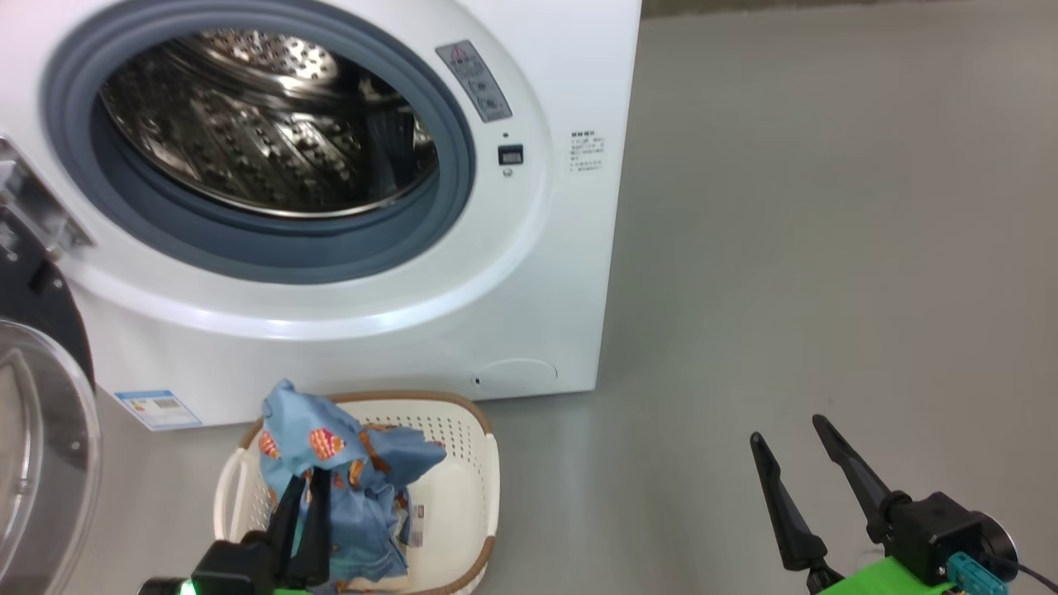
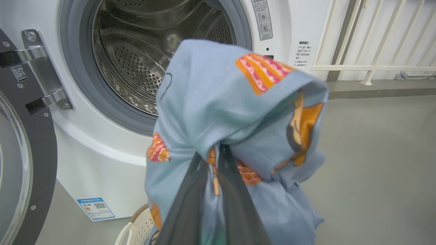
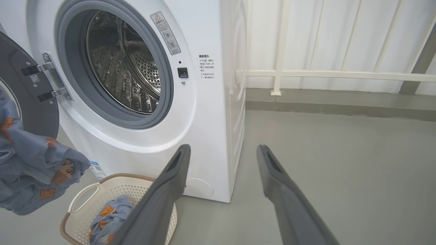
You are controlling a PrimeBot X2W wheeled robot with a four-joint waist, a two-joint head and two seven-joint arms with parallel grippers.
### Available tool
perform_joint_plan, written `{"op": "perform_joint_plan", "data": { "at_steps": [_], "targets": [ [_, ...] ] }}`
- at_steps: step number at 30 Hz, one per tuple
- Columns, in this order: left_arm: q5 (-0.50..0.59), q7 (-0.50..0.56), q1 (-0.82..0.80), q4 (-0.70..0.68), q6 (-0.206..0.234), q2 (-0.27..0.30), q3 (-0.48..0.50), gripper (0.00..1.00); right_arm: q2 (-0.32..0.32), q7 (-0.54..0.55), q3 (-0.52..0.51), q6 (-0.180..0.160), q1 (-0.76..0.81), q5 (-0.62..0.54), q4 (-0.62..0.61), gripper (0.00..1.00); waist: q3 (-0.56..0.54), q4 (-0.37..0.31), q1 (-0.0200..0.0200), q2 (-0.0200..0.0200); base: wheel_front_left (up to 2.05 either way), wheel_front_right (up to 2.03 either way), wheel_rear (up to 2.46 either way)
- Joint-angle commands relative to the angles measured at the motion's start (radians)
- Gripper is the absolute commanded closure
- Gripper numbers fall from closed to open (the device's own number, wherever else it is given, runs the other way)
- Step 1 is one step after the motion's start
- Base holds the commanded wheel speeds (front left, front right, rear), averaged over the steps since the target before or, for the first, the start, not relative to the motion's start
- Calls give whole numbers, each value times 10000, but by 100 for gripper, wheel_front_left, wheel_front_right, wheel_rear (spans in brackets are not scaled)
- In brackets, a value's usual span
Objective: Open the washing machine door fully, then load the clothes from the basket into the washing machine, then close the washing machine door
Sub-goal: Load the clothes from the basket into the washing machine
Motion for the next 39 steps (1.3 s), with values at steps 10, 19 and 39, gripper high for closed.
{"op": "perform_joint_plan", "data": {
  "at_steps": [10,19,39],
  "targets": [
    [-37,410,424,-954,456,319,527,100,91,274,-159,63,445,-224,-693,0,-768,142,0,0,0,0,0],
    [-140,606,676,-1321,644,427,638,100,119,394,-310,63,642,-192,-896,0,-961,91,0,0,0,0,0],
    [-301,702,700,-1461,795,504,579,100,123,371,-357,63,695,-46,-885,0,-927,89,0,0,0,0,0]
  ]
}}
